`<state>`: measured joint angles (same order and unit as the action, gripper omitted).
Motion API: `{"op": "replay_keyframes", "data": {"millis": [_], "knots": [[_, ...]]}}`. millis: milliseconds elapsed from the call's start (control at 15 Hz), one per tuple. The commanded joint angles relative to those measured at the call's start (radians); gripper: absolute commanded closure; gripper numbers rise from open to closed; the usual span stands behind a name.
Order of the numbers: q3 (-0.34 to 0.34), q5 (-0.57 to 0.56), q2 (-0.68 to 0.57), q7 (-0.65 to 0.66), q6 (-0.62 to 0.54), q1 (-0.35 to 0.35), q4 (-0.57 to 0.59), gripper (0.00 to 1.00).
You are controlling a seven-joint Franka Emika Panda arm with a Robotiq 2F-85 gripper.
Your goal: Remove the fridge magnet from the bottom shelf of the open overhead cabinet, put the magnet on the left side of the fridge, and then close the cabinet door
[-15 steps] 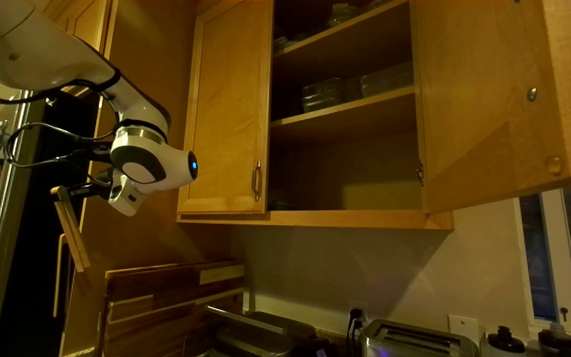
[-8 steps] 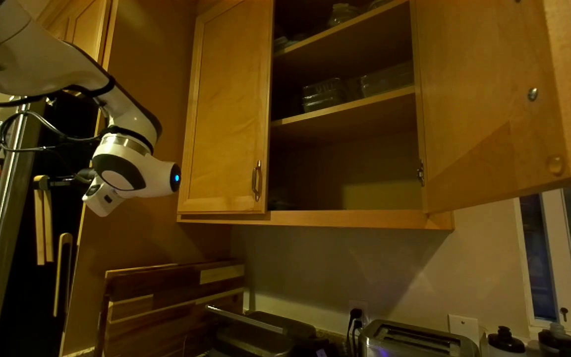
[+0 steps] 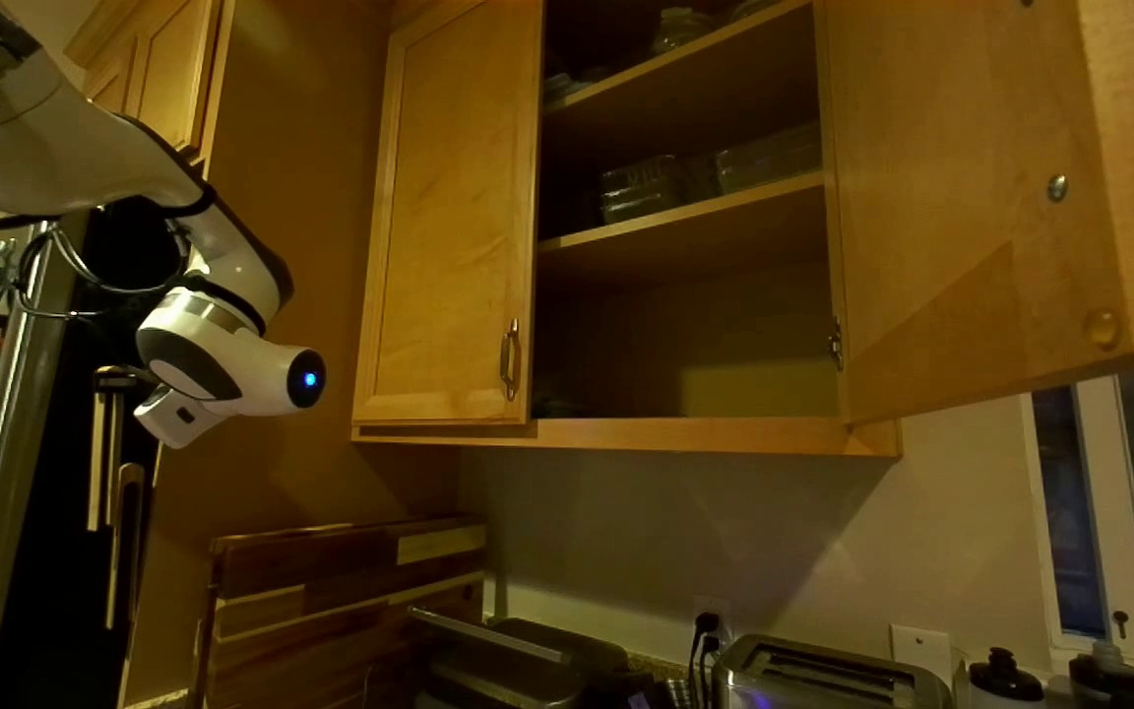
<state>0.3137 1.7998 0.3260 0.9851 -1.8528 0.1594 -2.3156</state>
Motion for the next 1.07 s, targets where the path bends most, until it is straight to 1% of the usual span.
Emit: {"op": "replay_keyframes", "data": {"millis": [0, 200, 333, 467, 533, 600, 667, 733, 1000], "knots": [[0.026, 0.03, -0.027, 0.028, -0.152, 0.038, 0.02, 0.93], [0.048, 0.036, -0.052, 0.042, -0.224, 0.072, 0.046, 0.93], [0.051, 0.038, -0.051, 0.047, -0.229, 0.083, 0.052, 0.93], [0.045, 0.041, -0.048, 0.045, -0.205, 0.086, 0.049, 0.93], [0.041, 0.04, -0.042, 0.05, -0.191, 0.087, 0.044, 0.58], [0.036, 0.027, -0.033, 0.054, -0.173, 0.088, 0.038, 0.44], [0.032, 0.02, -0.021, 0.054, -0.165, 0.09, 0.032, 0.39], [0.028, 0.022, -0.01, 0.052, -0.16, 0.093, 0.024, 0.32], [0.013, 0.017, 0.015, 0.052, -0.136, 0.101, 0.006, 0.07]]}}
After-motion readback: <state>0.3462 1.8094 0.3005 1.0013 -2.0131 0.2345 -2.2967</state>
